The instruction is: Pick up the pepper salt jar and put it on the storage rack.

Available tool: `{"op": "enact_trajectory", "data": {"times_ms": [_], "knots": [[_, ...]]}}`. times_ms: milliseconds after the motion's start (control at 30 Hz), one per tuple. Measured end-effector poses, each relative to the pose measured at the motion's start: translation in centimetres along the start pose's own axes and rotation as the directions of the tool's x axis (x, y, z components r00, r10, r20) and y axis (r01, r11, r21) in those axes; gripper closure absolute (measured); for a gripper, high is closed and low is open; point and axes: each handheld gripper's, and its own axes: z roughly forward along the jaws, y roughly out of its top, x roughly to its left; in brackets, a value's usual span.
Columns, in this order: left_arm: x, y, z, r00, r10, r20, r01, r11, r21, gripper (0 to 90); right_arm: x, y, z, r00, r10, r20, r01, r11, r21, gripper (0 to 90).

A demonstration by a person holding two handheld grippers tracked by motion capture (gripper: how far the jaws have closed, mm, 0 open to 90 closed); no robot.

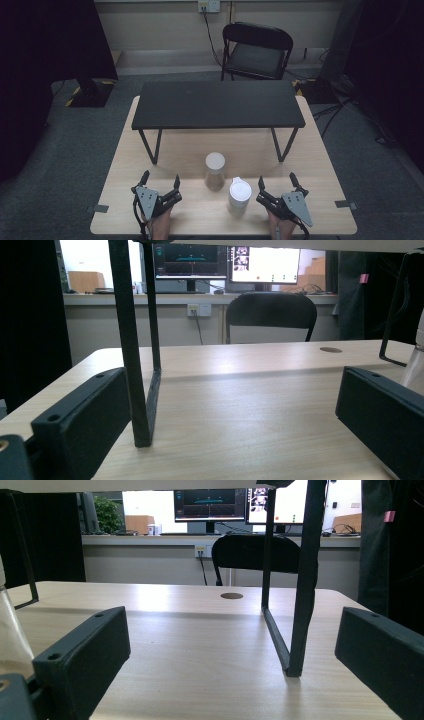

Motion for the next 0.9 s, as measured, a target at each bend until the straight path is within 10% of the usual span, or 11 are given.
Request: {"op": "enact_trajectory", "data": {"times_ms": [900], "knots": [[0.48, 0.18, 0.13, 0.9994, -0.032, 0.016, 0.032, 0.9995, 0.009, 0.5, -0.04, 0.02, 0.01, 1.0, 0.0, -0.002, 0.0, 1.0, 0.001, 0.6]]}}
